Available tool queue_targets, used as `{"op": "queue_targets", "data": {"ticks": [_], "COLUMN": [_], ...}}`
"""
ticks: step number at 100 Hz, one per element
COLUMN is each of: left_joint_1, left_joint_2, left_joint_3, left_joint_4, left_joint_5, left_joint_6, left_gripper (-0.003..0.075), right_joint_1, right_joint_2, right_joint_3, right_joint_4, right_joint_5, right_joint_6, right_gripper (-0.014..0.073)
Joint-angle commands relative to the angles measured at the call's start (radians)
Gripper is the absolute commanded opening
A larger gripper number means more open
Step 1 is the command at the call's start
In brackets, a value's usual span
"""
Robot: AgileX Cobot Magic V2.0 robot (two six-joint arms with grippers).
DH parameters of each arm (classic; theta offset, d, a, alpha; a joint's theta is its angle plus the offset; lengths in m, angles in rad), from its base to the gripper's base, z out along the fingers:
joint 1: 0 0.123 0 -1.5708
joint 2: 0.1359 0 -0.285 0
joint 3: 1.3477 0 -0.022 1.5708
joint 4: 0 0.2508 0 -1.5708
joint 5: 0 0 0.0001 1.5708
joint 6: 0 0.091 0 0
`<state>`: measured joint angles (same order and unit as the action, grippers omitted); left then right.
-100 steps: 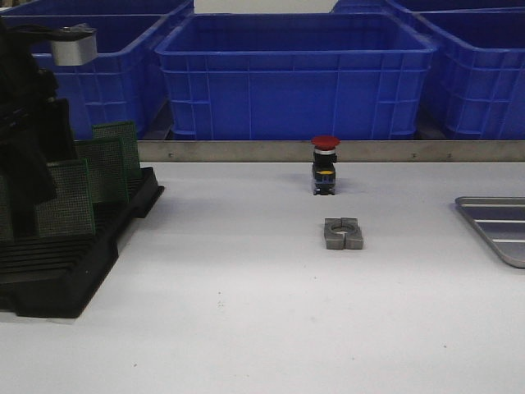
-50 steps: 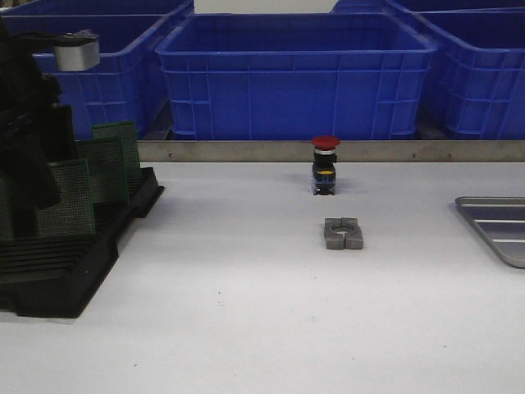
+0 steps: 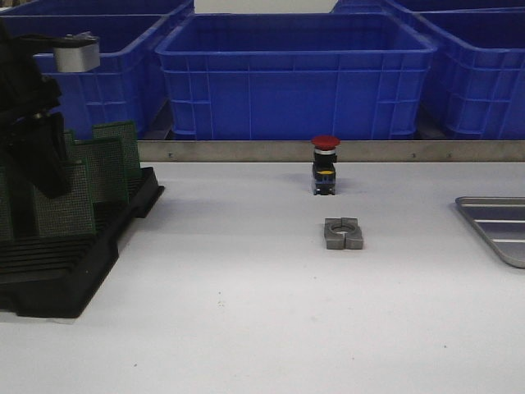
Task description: Place circuit board on tray
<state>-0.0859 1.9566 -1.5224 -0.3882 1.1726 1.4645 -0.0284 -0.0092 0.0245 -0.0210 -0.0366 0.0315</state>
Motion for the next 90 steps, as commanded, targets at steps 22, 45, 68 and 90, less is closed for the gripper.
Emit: {"op": "queue_targets", "data": {"ticks": [22, 45, 68, 90], "left_joint_1": [0.0, 0.0, -0.002, -0.067], "left_joint_2": [-0.046, -0.061, -0.124, -0.177], "left_joint_3": [-0.074, -0.159, -0.159, -0.159], "left_joint_4": [-0.04, -0.062, -0.176, -0.341], "left_joint_5": [0.065, 0.106, 0.104, 0.104], "left_joint_6": [-0.005, -0.07, -0.16, -0.233], "left_gripper": [-0.0018, -0.0018, -0.0018, -0.0018], "right_joint_1": [0.003, 0.003, 0.003, 0.003], "right_joint_2": [-0.022, -0.022, -0.022, -0.022], "right_joint_3": [-0.012, -0.012, -0.012, -0.012], "right_joint_4": [-0.008, -0.008, -0.008, -0.008], "right_joint_5": [-0.088, -0.088, -0.088, -0.088], "right_joint_6": [-0.011, -0.011, -0.011, -0.011], "right_gripper": [-0.0069, -0.0069, -0.0069, -0.0069]}}
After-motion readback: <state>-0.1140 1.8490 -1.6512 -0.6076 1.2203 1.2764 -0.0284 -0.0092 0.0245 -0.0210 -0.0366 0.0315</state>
